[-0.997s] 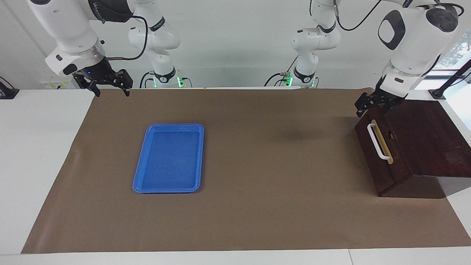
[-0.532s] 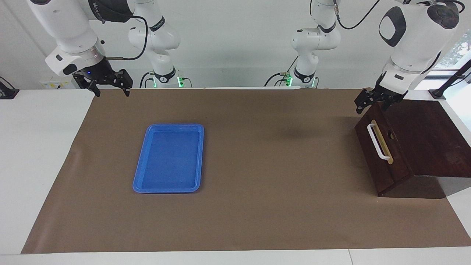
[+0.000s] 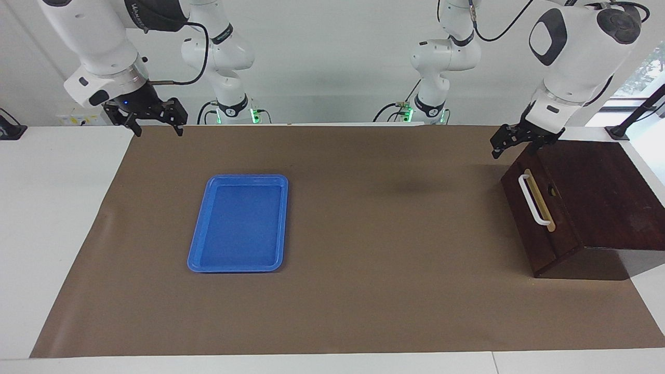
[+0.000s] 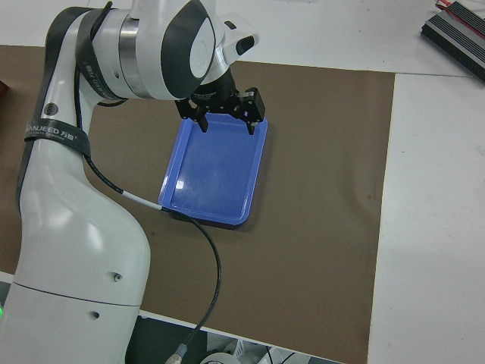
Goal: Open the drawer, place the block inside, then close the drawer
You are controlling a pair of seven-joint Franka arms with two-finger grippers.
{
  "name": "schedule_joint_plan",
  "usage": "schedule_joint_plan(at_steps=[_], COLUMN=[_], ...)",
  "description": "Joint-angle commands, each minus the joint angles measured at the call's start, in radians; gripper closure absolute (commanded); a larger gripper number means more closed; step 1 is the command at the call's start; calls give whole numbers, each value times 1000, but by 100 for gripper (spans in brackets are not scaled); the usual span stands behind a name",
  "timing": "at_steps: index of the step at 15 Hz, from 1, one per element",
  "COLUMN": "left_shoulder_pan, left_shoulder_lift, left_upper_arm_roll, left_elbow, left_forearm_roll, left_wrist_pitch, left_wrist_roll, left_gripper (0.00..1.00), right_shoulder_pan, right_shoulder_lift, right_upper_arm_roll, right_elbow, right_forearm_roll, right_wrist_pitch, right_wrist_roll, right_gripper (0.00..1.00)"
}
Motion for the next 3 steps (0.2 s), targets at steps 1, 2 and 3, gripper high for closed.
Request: schedule_joint_plan(at_steps=[1, 2, 3], left_shoulder_pan=[-15, -16, -16], left_shoulder_lift=[-14, -14, -14], left_upper_arm_roll=[8, 8, 8], left_elbow=[-11, -9, -8], left_forearm_roll=[-14, -14, -14], left_wrist_pitch=[-17, -20, -23], left_wrist_roll=[11, 11, 11], left_gripper=[0, 0, 0], right_shoulder_pan=[-12, -12, -12], right_shoulder_lift=[2, 2, 2], right_upper_arm_roll=[8, 8, 8], right_elbow=[6, 7, 7], right_forearm_roll=[0, 0, 0], right_wrist_pitch=[7, 7, 7], right_wrist_roll=[0, 0, 0], right_gripper=[0, 0, 0])
